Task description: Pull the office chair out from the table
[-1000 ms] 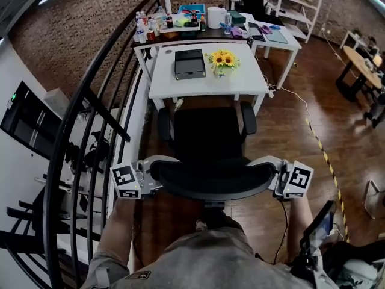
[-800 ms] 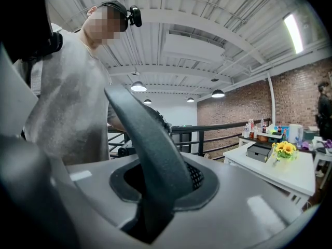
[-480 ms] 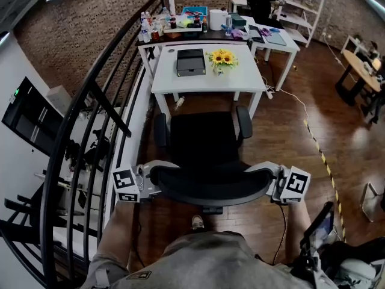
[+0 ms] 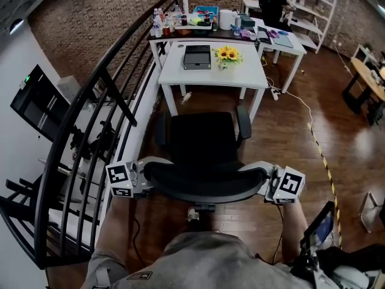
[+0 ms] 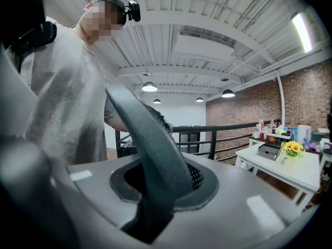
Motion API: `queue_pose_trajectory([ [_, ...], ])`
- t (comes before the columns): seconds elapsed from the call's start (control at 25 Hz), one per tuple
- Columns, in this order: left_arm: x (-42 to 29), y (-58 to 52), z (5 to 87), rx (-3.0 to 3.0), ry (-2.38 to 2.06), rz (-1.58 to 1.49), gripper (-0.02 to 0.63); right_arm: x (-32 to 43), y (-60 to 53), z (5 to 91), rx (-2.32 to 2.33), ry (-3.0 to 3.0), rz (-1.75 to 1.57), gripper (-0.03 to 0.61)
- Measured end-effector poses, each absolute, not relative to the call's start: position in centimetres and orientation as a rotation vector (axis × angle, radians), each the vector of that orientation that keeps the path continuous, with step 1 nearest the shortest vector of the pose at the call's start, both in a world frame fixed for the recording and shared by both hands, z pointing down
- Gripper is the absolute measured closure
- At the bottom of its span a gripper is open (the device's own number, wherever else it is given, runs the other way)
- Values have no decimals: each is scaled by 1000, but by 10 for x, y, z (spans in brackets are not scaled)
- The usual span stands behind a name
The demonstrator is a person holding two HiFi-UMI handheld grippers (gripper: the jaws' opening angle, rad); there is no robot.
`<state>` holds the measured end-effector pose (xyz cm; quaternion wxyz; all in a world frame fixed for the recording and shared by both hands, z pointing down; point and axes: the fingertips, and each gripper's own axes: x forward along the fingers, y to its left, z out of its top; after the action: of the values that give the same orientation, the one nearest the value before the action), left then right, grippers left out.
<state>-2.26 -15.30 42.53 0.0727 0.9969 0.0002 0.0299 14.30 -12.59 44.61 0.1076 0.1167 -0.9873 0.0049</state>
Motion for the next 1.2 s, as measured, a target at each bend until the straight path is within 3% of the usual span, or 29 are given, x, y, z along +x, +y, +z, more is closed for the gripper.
queue_pose_trajectory([
  [1.2, -108, -28, 421, 2979, 44, 72, 451, 51, 21, 432, 383, -2970, 33, 481],
])
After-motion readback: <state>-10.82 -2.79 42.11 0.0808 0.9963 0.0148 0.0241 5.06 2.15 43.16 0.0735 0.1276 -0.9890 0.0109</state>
